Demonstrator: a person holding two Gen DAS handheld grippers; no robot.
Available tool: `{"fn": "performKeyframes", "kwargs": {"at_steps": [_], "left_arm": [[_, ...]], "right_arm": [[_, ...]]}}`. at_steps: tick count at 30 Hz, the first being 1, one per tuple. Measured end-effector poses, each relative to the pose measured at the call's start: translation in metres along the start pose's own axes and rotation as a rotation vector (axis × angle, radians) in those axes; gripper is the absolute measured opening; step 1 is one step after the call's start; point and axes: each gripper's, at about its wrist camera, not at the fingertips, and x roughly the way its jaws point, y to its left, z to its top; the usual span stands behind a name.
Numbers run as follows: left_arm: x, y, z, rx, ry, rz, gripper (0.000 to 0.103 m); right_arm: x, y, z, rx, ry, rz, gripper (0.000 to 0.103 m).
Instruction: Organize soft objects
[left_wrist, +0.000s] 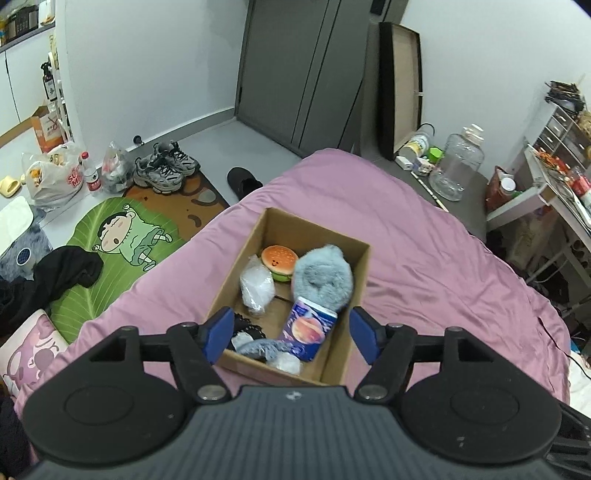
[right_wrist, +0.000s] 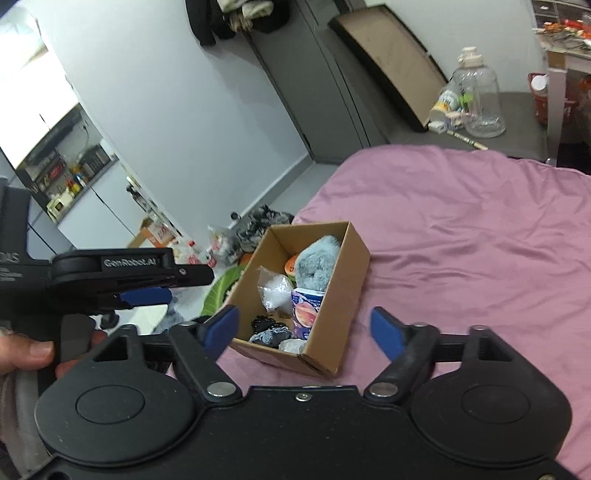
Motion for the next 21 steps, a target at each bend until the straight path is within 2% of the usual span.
{"fn": "performKeyframes", "kwargs": {"at_steps": [6,12,21], "left_arm": [[-0.021,-0.014,-0.011,0.016,-0.011,-0.025,0.069],[-0.039,-0.026,-0.026,0.054,-0.004,-0.049,0.074],[-0.065,-0.025,-0.057,0.086,-0.017,-0.045,0.075]], "right_arm": [[-0.037,-0.017,-0.013,0.055,-0.038,-0.028,0.091],[-0.073,-0.03,-0.018,0.099,-0.092,-0.04,0.097],[-0.109,-0.036,-0.025,0.128,-0.1,-0.083,0.103]]}}
